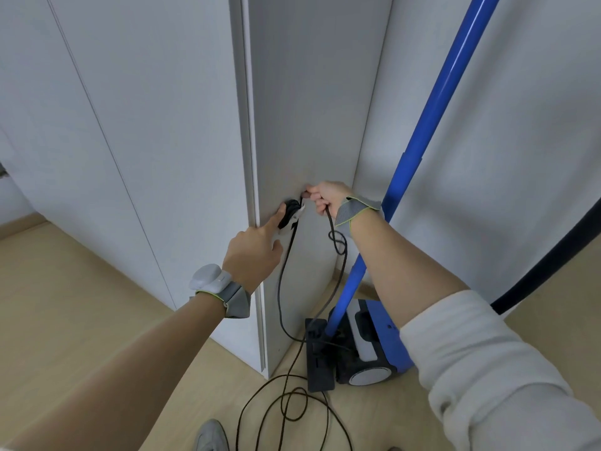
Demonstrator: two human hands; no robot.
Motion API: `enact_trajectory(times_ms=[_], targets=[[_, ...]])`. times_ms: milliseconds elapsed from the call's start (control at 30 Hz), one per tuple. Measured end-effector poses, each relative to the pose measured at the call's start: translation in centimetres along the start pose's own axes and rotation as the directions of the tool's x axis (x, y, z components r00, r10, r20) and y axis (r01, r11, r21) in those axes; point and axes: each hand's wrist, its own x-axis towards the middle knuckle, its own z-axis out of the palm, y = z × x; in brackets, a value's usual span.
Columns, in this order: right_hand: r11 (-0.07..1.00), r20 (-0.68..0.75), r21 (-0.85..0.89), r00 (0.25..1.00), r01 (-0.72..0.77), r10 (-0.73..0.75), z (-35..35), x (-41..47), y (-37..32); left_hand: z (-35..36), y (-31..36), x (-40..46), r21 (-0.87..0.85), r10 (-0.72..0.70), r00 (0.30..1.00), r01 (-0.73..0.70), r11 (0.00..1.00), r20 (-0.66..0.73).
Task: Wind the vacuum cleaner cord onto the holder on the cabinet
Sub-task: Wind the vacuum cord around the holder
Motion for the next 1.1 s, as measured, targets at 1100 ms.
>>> enact_trajectory(times_ms=[1100], targets=[[0.678, -0.040, -0.581, 0.817, 0.449, -0.575, 6.7, -10.9, 5.2, 0.2, -0.6, -0.7, -0.208, -0.022, 0.999, 0.028, 0.978, 0.029]])
